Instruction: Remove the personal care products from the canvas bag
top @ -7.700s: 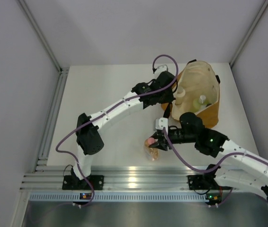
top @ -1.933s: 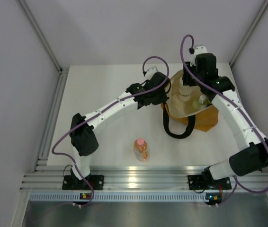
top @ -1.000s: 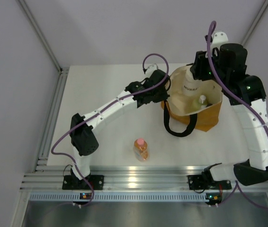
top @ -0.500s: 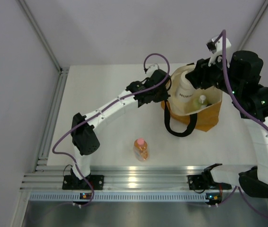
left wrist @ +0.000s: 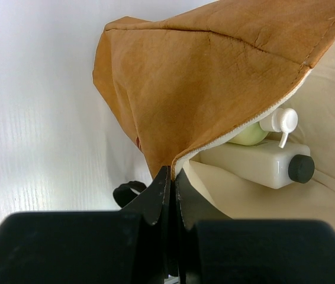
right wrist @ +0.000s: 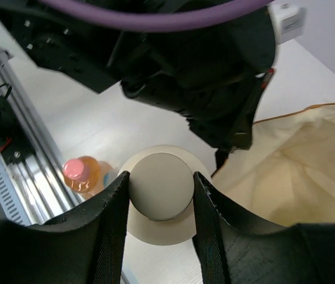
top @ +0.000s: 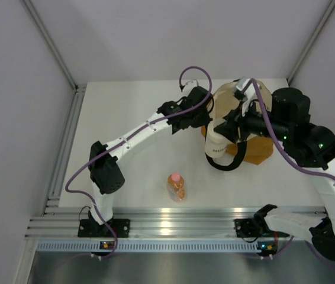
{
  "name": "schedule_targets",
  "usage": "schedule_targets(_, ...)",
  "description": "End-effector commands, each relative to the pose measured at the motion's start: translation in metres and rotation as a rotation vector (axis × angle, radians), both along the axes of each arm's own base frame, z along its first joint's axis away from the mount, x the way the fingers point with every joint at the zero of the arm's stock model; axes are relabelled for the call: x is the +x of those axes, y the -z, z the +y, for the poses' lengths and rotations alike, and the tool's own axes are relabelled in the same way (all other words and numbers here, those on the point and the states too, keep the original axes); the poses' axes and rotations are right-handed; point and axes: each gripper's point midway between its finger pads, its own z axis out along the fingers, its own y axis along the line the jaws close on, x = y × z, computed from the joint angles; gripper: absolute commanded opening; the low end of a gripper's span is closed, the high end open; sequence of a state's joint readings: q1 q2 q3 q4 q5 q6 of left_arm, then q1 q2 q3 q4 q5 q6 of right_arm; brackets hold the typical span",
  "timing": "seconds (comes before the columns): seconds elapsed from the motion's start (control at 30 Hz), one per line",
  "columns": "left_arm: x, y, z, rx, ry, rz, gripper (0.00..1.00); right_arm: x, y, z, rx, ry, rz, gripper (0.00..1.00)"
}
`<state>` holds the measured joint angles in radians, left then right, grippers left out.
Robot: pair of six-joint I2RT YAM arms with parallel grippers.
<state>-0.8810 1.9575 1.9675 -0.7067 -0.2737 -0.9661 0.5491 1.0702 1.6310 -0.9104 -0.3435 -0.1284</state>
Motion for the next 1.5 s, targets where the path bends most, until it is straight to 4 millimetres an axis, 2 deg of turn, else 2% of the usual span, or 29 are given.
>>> schedule_targets(0.0,0.012,-0.008,0.004,-0.004,-0.017,-0.032,0.0,-0.021,-0.036,0.022,0.077,-0.141,-0.193,0.0)
schedule_targets(0.03,0.013,-0.009,0.004,-0.004,-0.016,-0.033,0.0,-0.02,-0.028,0.028,0.079,-0.155,-0.192,0.0)
schedule_targets(0.1,0.013,-0.008,0.004,-0.003,-0.014,-0.031,0.0,-0.027,-0.025,0.035,0.097,-0.187,-0.205,0.0)
schedule_targets(0.13,0.013,-0.007,0.004,0.003,-0.011,-0.031,0.0,-0.026,-0.012,0.039,0.089,-0.191,-0.188,0.0)
schedule_targets(0.17,0.014,-0.007,0.005,0.006,-0.013,-0.034,0.0,-0.024,-0.014,0.043,0.111,-0.197,-0.21,0.0)
schedule_targets(0.2,0.015,-0.007,0.005,0.008,-0.012,-0.036,0.0,-0.027,0.0,0.048,0.112,-0.218,-0.189,0.0)
schedule_targets(0.27,0.017,-0.007,0.005,0.01,-0.009,-0.038,0.0,-0.026,0.0,0.056,0.152,-0.235,-0.22,0.0)
schedule_targets(0.3,0.018,-0.007,0.006,0.012,-0.008,-0.041,0.0,-0.032,0.0,0.059,0.175,-0.26,-0.236,0.0)
schedule_targets(0.33,0.018,-0.008,0.007,0.013,-0.008,-0.042,0.0,-0.031,0.022,0.063,0.16,-0.269,-0.211,0.0)
schedule_targets(0.5,0.02,-0.009,0.009,0.014,-0.005,-0.046,0.0,-0.03,0.056,0.074,0.166,-0.294,-0.23,0.0)
schedule_targets(0.57,0.021,-0.01,0.011,0.016,-0.007,-0.047,0.0,-0.032,0.064,0.077,0.175,-0.31,-0.234,0.0)
schedule_targets(0.6,0.021,-0.009,0.011,0.016,-0.006,-0.045,0.0,-0.033,0.077,0.079,0.166,-0.322,-0.225,0.0)
schedule_targets(0.63,0.021,-0.01,0.011,0.015,-0.006,-0.045,0.0,-0.032,0.076,0.082,0.184,-0.328,-0.243,0.0)
schedule_targets(0.7,0.023,-0.009,0.012,0.016,-0.007,-0.044,0.0,-0.033,0.085,0.087,0.191,-0.339,-0.236,0.0)
schedule_targets(0.77,0.023,-0.008,0.013,0.013,-0.01,-0.04,0.0,-0.031,0.107,0.093,0.19,-0.341,-0.202,0.0)
schedule_targets(0.87,0.024,-0.009,0.013,0.011,-0.013,-0.04,0.0,-0.029,0.117,0.1,0.197,-0.347,-0.195,0.0)
schedule_targets(0.9,0.024,-0.009,0.013,0.013,-0.011,-0.042,0.0,-0.029,0.128,0.102,0.187,-0.349,-0.175,0.0)
schedule_targets(0.97,0.025,-0.007,0.015,0.015,-0.014,-0.039,0.0,-0.027,0.133,0.104,0.192,-0.344,-0.177,0.0)
schedule_targets(1.2,0.025,-0.008,0.019,0.019,-0.021,-0.039,0.0,-0.026,0.173,0.113,0.157,-0.349,-0.106,0.0)
schedule_targets(1.3,0.025,-0.007,0.02,0.021,-0.019,-0.039,0.0,-0.03,0.185,0.116,0.135,-0.36,-0.092,0.0)
schedule_targets(1.47,0.026,-0.008,0.021,0.019,-0.022,-0.039,0.0,-0.031,0.192,0.116,0.121,-0.354,-0.089,0.0)
